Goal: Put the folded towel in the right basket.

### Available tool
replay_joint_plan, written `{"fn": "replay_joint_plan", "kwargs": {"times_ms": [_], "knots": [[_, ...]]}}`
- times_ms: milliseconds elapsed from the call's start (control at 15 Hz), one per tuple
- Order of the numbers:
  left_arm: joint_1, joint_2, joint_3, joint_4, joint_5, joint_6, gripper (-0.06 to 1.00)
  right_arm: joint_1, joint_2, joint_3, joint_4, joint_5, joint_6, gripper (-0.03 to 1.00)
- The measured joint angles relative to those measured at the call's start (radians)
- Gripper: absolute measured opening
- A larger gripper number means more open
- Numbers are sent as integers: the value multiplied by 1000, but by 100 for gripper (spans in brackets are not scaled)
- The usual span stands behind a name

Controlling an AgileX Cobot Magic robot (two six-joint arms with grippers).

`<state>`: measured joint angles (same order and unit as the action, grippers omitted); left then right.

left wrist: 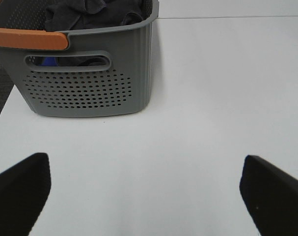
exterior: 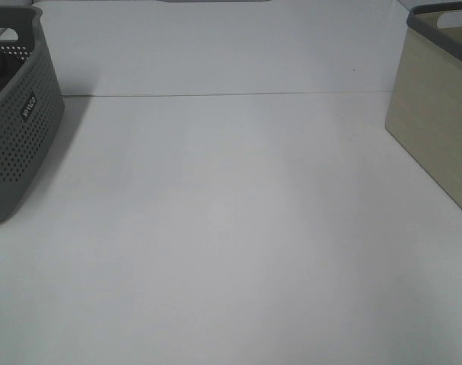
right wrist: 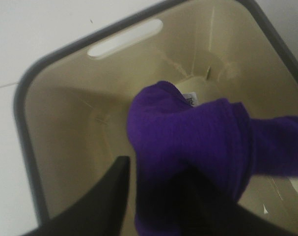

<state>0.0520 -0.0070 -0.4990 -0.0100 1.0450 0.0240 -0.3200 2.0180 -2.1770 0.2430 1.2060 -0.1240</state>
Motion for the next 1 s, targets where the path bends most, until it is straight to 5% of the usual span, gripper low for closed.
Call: {"fn": "replay_joint_plan", "kwargs": {"times_ms": [133,200,533,1000], "knots": [[0,0,0,0,0,0,99,10,16,0,-4,4,-19,89],[0,0,0,0,0,0,99,10,16,0,28,4,-27,93],[0,0,0,0,0,0,99,30,16,0,49,5,-71,96],[0,0,0,0,0,0,99,369,-80,0,-177,8,124,96]]}}
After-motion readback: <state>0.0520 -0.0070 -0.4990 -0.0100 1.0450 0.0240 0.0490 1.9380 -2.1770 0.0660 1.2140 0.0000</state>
